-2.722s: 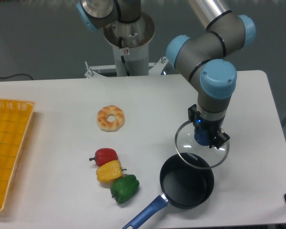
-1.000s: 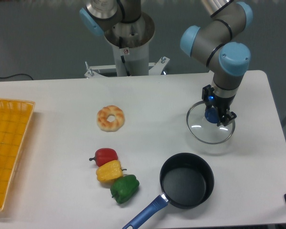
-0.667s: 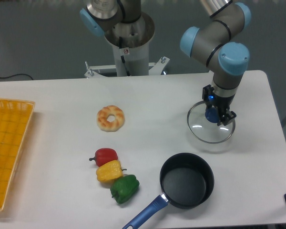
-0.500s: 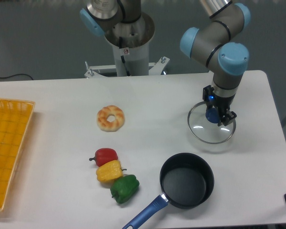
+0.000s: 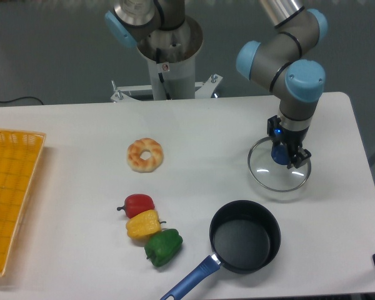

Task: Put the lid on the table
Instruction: 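Lower the held glass lid toward the table beside the saucepan, then set the glass lid flat on the table and hold it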

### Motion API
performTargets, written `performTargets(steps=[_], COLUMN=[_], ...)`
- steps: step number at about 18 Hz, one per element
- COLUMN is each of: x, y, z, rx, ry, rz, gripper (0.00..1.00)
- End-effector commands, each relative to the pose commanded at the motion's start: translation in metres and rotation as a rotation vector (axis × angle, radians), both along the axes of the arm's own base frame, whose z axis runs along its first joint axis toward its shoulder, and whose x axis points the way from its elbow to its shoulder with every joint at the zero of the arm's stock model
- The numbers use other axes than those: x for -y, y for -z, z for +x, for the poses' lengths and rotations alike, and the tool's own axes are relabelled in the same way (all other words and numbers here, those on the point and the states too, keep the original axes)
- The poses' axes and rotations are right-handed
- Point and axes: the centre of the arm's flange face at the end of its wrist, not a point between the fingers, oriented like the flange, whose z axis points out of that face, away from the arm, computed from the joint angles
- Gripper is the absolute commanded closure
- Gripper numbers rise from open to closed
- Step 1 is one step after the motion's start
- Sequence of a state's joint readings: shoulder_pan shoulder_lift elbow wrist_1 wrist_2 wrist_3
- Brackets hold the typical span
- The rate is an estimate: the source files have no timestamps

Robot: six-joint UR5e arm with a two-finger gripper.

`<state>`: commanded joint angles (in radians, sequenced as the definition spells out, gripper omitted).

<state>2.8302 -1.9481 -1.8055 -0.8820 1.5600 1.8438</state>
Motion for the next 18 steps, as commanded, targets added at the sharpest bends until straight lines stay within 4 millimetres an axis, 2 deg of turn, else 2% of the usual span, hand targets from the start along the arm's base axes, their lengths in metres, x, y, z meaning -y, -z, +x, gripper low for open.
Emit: performTargets(steps=[18], x=[0.004], y=[0.015], z=[-0.004], rx=[0.004], ry=[-0.008], rz=[-0.001], gripper=[0.51])
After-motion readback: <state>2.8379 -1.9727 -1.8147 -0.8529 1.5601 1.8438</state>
